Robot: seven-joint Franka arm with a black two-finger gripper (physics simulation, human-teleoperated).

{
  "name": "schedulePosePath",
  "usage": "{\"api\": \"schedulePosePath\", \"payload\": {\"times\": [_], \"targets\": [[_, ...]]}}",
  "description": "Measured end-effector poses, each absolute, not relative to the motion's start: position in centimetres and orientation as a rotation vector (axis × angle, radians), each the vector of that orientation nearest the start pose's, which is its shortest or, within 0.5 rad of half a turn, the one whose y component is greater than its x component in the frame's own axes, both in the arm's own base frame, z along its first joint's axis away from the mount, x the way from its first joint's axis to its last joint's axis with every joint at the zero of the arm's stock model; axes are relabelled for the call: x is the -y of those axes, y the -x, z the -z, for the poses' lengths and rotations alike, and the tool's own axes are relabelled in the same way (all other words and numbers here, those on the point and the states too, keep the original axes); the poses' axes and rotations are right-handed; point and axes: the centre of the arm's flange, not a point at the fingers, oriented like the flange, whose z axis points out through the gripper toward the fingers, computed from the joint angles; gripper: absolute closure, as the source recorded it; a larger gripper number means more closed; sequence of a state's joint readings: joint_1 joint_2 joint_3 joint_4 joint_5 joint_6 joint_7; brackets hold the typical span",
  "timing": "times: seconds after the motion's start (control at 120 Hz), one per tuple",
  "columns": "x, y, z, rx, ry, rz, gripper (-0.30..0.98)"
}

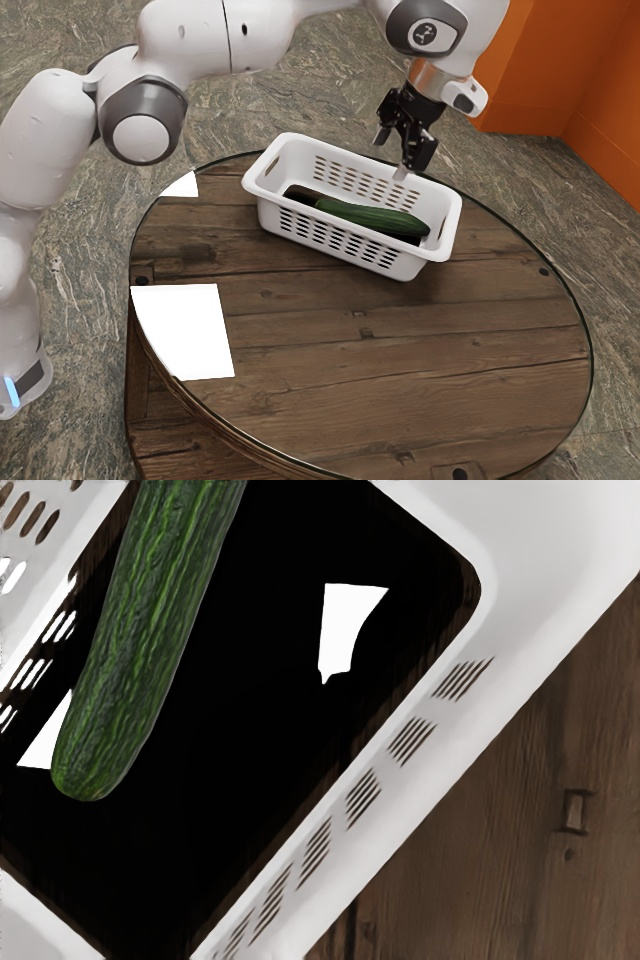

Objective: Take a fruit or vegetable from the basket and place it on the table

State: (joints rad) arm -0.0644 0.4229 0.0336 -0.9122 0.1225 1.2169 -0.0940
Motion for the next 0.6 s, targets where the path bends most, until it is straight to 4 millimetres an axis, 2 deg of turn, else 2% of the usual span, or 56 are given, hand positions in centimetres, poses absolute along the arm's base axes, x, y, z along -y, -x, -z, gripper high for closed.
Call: {"api": "schedulePosePath", "payload": {"times": [0.217, 0.267, 0.317, 0.4, 0.492, 0.6], "targets": [[0.5, -63.4, -64.4, 0.179, 3.006, -0.153, 0.0], [-0.3, -61.8, -67.5, 0.207, 3.024, -0.078, 0.0], [-2.1, -61.2, -68.4, 0.254, 3.037, -0.057, 0.0], [-3.2, -61.0, -67.5, 0.285, 3.075, -0.083, 0.0], [-3.2, -57.7, -65.0, 0.288, 3.108, -0.165, 0.0], [-3.3, -55.8, -64.3, 0.303, 3.133, -0.135, 0.0]]}}
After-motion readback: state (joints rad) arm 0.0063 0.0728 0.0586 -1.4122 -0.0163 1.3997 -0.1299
